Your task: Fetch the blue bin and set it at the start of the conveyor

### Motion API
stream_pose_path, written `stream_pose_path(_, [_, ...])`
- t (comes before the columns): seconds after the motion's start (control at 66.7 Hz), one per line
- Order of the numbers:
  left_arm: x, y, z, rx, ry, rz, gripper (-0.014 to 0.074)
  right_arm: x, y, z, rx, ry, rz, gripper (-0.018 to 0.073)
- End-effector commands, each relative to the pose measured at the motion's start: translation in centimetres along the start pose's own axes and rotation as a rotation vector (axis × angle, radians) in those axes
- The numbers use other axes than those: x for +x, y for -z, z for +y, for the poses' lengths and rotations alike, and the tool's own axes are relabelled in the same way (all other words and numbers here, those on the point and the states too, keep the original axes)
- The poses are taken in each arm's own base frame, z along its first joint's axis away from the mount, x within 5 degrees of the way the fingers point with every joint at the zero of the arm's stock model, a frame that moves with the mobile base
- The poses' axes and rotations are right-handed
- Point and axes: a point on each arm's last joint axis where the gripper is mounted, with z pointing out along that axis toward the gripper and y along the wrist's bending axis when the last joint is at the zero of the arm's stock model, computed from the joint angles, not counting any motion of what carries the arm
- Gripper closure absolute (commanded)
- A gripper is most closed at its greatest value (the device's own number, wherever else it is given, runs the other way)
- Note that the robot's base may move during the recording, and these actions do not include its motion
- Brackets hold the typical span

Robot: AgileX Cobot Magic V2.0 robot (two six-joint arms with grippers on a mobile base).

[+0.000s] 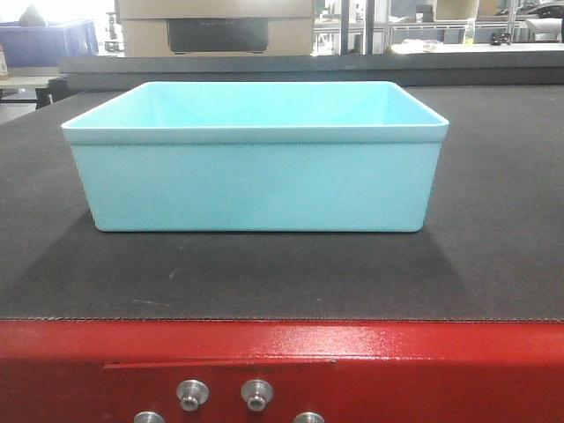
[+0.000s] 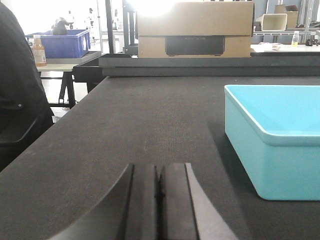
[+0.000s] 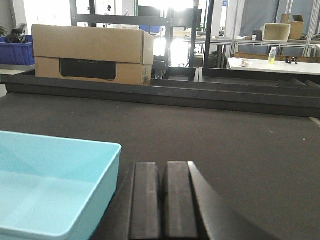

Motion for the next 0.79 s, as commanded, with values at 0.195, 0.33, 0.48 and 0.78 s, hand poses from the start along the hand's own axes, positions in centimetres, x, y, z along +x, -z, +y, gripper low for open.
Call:
stream_pose_path(0.195, [-0.3,0.1,0.0,-0.001,-0.002,-0.027,0.0707,3.2,2.1,-1.1,0.138,-0.024,-0.02,0.0721])
stream_pose_path(0.33, [-0.3,0.1,0.0,-0.001,-0.002,-0.027,0.0707,6.8,3.3,-1.3,0.195,-0.024,-0.012,0.0721])
stream_pose_path(0.48, [-0.3,0.1,0.0,-0.001,-0.002,-0.027,0.0707,10.5,4.5,-1.1,0.197,-0.022,-0.023,0.0721])
stream_pose_path(0.78, [-0.3,0.1,0.0,-0.001,-0.002,-0.027,0.0707,11.3,5.0,-1.0,0.196,-0.021,-0.037,0.0721])
